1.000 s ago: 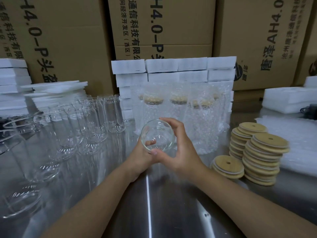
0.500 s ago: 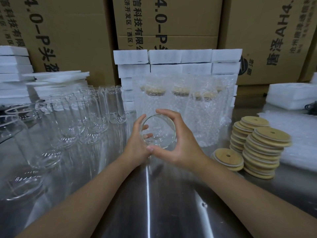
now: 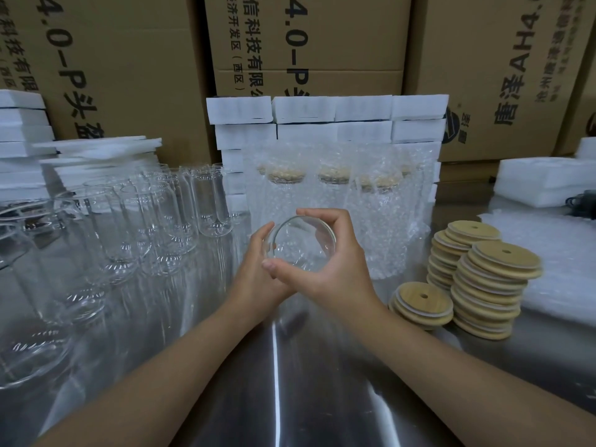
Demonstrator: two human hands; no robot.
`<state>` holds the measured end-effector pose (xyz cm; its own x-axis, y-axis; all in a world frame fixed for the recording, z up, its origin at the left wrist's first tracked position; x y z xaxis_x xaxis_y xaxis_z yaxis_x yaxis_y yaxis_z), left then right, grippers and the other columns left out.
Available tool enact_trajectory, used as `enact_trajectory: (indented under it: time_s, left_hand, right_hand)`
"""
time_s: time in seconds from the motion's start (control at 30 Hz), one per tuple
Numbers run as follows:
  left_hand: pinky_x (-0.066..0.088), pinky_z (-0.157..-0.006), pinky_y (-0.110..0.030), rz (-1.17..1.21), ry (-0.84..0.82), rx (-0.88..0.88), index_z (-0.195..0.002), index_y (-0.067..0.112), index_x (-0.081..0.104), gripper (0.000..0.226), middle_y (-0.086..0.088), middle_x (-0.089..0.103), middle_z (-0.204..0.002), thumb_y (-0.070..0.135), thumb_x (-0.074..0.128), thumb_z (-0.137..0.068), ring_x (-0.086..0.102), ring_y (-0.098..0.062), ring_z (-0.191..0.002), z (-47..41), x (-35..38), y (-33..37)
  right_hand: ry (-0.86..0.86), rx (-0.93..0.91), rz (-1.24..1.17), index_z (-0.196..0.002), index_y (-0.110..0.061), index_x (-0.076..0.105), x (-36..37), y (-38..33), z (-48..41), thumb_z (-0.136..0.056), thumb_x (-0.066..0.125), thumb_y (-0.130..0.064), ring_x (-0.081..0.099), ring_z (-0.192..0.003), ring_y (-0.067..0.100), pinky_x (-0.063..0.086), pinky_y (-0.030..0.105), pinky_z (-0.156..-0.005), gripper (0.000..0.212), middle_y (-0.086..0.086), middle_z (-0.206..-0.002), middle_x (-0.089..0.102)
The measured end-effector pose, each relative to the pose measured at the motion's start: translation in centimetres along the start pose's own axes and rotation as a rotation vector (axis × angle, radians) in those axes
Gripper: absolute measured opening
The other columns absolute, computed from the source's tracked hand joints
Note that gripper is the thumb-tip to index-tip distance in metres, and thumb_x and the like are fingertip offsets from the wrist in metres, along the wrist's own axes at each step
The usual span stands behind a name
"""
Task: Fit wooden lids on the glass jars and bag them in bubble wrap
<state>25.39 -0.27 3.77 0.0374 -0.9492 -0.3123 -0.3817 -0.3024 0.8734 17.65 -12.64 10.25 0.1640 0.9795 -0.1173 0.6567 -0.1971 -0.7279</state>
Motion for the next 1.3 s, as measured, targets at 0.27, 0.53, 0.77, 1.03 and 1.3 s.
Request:
enact_trajectory:
  time_s: [0.27, 0.53, 0.77, 1.03, 1.3]
  left_hand:
    - [0.046, -0.103, -0.047, 0.027, -0.068, 0.122, -0.140, 0.000, 0.037, 0.105, -0.021, 0.053, -0.134, 0.038, 0.087, -0.056, 0.054, -0.029, -0.125, 0.6, 0.6, 2.6]
    - [0.044, -0.106, -0.030, 0.106, -0.024, 0.106, -0.146, 0.019, 0.029, 0.127, 0.007, 0.046, -0.142, 0.043, 0.094, -0.040, 0.049, -0.002, -0.127, 1.1, 0.8, 2.8]
    - [0.047, -0.081, -0.007, 0.166, 0.020, 0.115, -0.132, 0.031, 0.036, 0.113, 0.048, 0.048, -0.099, 0.036, 0.094, -0.036, 0.052, 0.024, -0.094, 0.9, 0.7, 2.0]
    - [0.052, -0.092, -0.022, 0.253, 0.042, 0.121, -0.130, 0.033, 0.042, 0.097, 0.006, 0.057, -0.129, 0.028, 0.093, -0.048, 0.059, 0.009, -0.109, 0.4, 0.1, 1.7]
    - [0.048, -0.077, -0.008, 0.291, 0.069, 0.224, -0.127, 0.032, 0.044, 0.080, 0.020, 0.068, -0.110, 0.036, 0.078, -0.055, 0.064, 0.006, -0.100, 0.8, -0.2, 3.2]
  right_hand:
    - [0.095, 0.056, -0.103, -0.096, -0.032, 0.052, -0.5, 0.6, -0.5, -0.049, 0.080, -0.056, 0.059, -0.101, -0.006, 0.041, 0.005, -0.082, 0.059, -0.013, -0.101, 0.064]
    - [0.122, 0.080, -0.166, -0.087, -0.028, 0.056, -1.0, 0.7, -0.9, -0.071, 0.075, -0.046, 0.065, -0.091, 0.003, 0.049, 0.018, -0.079, 0.030, -0.008, -0.093, 0.068]
    - [0.071, 0.069, -0.246, -0.091, -0.017, 0.060, -0.8, 0.4, -1.1, -0.091, 0.048, -0.032, 0.064, -0.096, 0.008, 0.047, 0.019, -0.085, 0.020, -0.004, -0.094, 0.068]
    - [-0.092, 0.032, -0.252, -0.114, -0.032, 0.058, 0.0, 0.3, -0.9, -0.090, 0.039, -0.025, 0.052, -0.118, -0.004, 0.036, 0.007, -0.093, 0.032, -0.011, -0.124, 0.061]
    - [-0.185, 0.019, -0.004, -0.134, -0.037, 0.039, 0.6, 0.4, -0.6, -0.077, 0.063, -0.036, 0.038, -0.128, -0.010, 0.030, 0.010, -0.104, 0.062, -0.018, -0.138, 0.046]
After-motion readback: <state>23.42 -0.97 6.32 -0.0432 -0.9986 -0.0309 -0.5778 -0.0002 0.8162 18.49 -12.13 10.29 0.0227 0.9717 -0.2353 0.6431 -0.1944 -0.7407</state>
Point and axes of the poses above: each hand's wrist, its own z-axis away from the middle knuckle, its own x-axis out of the palm, y = z × x, the point moved 6 cm from there along -z, towards the middle knuckle
